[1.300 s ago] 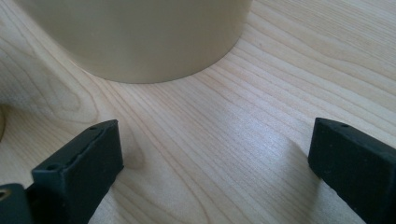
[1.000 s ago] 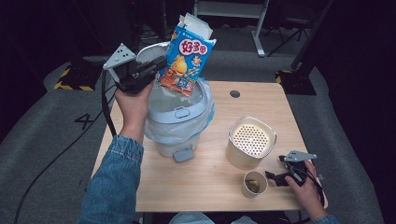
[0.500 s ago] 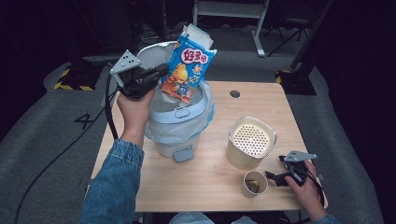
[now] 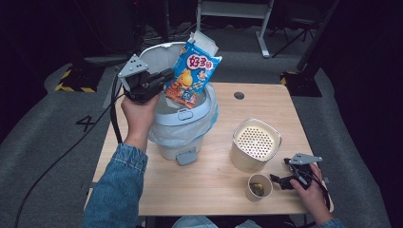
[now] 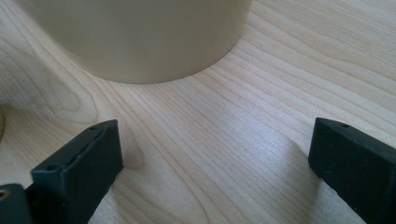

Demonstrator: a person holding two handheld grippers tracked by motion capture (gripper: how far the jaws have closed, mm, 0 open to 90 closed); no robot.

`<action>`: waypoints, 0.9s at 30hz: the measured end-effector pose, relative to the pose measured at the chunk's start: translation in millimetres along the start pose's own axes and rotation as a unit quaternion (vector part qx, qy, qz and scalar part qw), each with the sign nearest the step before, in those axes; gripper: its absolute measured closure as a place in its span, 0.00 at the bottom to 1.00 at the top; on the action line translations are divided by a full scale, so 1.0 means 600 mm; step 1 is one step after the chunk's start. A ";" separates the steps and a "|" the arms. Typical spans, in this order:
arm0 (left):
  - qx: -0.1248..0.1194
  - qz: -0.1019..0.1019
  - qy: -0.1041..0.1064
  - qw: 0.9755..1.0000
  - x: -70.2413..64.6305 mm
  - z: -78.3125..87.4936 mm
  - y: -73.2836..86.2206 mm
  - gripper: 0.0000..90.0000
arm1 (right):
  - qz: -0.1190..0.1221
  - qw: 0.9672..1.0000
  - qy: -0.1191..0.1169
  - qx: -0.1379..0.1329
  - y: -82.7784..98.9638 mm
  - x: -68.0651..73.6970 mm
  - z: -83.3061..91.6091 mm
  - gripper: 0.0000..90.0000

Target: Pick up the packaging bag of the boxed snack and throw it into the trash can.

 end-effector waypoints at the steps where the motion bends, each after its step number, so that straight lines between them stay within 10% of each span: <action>1: -0.005 0.000 0.018 1.000 -0.004 0.001 -0.001 0.92 | 0.000 1.000 0.000 0.000 0.000 0.000 0.000 0.03; 7: -0.020 0.004 0.032 0.999 -0.004 0.017 -0.005 0.65 | -0.001 1.000 -0.001 0.000 0.000 0.000 0.000 0.03; 18: 0.019 -0.034 0.034 0.999 -0.032 0.048 0.017 0.60 | 0.000 1.000 0.000 0.000 0.000 0.000 0.000 0.03; 27: 0.075 -0.093 0.061 0.991 -0.092 0.074 0.047 0.58 | 0.000 1.000 0.000 0.000 0.000 0.000 0.000 0.03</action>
Point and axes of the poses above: each handheld gripper's, and its own axes: z roughly backward along the jaws, y roughly out of its underside, x roughly to its left, the point moved 10 cm from there along -z, roughly forward along the jaws, and after that the axes turned 10 degrees about x, right-handed, at the moved point
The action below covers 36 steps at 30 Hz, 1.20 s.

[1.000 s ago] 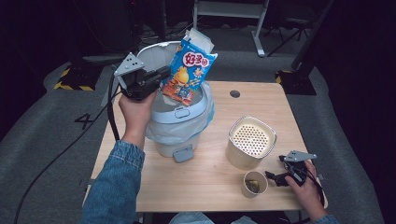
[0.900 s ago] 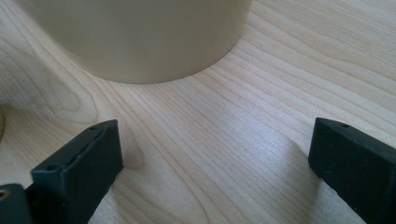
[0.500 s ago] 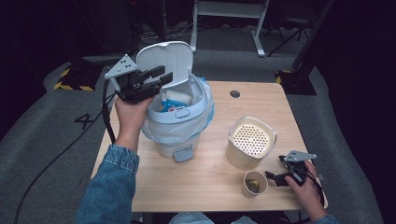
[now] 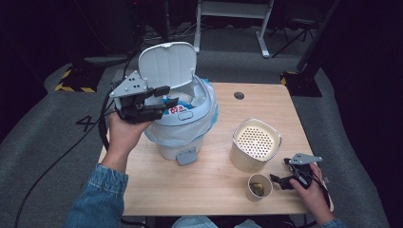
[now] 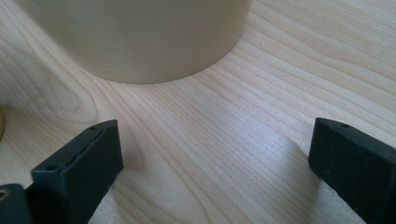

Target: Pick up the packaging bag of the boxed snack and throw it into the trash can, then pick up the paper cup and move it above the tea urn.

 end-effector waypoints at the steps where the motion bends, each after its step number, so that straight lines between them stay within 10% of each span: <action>1: 0.005 -0.003 0.004 1.000 -0.007 0.001 0.004 0.57 | -0.001 1.000 0.000 0.001 0.000 0.000 0.000 0.03; 10: 0.020 -0.006 0.046 0.999 -0.069 0.007 0.050 0.58 | -0.006 1.000 0.015 -0.002 0.001 0.001 0.002 0.03; 21: 0.042 -0.005 0.092 0.995 -0.136 -0.013 0.144 0.57 | 0.003 1.000 0.016 -0.009 0.000 0.012 0.025 0.28; 29: 0.070 -0.016 0.091 0.993 -0.154 -0.049 0.215 0.55 | 0.039 0.999 -0.032 0.013 0.013 0.052 0.042 0.42; 36: 0.115 0.003 0.138 0.984 -0.161 -0.081 0.272 0.54 | 0.057 0.996 -0.052 0.037 0.022 0.079 0.048 0.42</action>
Point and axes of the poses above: each handheld gripper's, and its own axes: z roughly backward along the jaws, y roughly out of its underside, x roughly to its left, the point moved 10 cm from there along -z, roughly forward along the jaws, and after that the axes turned 10 degrees about x, right-handed, at the moved point
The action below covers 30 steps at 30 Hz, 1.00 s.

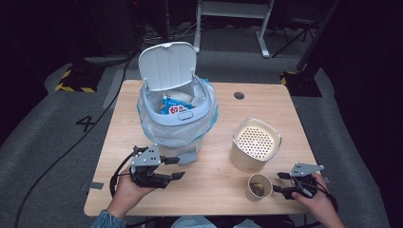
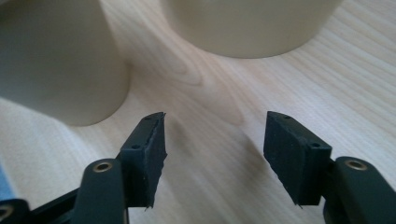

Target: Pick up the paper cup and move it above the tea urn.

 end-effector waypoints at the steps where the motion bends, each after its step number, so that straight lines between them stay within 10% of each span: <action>1: 0.005 0.006 0.006 1.000 0.002 -0.008 0.008 0.55 | 0.004 1.000 -0.004 0.001 0.001 0.005 0.000 0.41; 11: 0.061 0.041 -0.024 0.997 0.054 -0.064 0.075 0.56 | 0.026 0.999 -0.028 -0.004 0.001 0.034 0.009 0.34; 25: 0.147 0.085 -0.095 0.981 0.098 -0.096 0.146 0.57 | 0.040 0.999 -0.031 -0.008 -0.002 0.054 0.000 0.32; 30: 0.144 0.081 -0.109 0.980 0.101 -0.098 0.147 0.56 | 0.038 0.999 -0.036 -0.012 -0.003 0.060 -0.001 0.31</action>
Point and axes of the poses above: each handheld gripper's, and its own axes: z roughly backward along the jaws, y roughly out of its underside, x roughly to its left, the point moved 10 cm from there along -z, roughly forward along the jaws, and after that the axes turned 10 degrees about x, right-handed, at the moved point
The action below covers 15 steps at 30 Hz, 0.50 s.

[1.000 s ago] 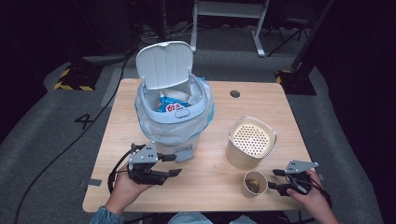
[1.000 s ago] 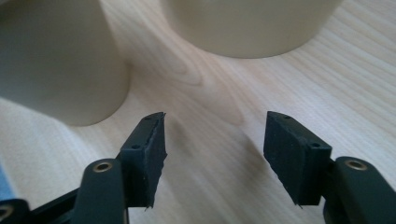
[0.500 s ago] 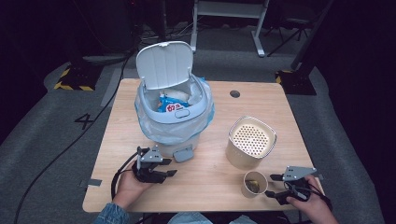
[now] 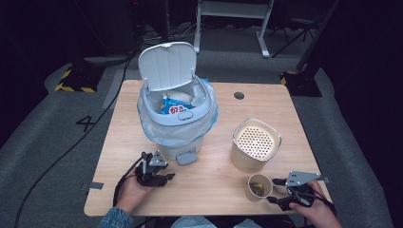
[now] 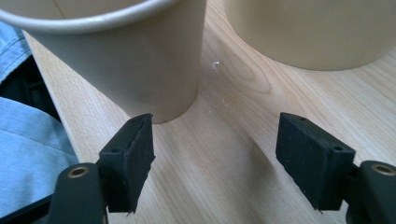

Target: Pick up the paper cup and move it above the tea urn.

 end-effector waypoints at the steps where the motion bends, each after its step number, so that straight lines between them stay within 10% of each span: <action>1: -0.006 -0.008 -0.006 1.000 0.002 -0.002 0.000 0.53 | 0.000 1.000 0.001 -0.002 -0.001 0.001 0.000 0.31; 5: -0.044 0.007 -0.011 0.999 0.014 -0.008 0.000 0.36 | -0.002 1.000 -0.004 -0.006 -0.004 0.011 -0.004 0.29; 15: -0.036 0.022 -0.020 0.999 0.020 -0.012 0.001 0.24 | -0.002 1.000 -0.013 -0.019 -0.007 0.022 -0.008 0.27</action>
Point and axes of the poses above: each handheld gripper's, and its own axes: z roughly backward along the jaws, y roughly out of its underside, x roughly to its left, the point moved 10 cm from there along -z, roughly forward along the jaws, and after that the axes turned 10 degrees about x, right-handed, at the moved point
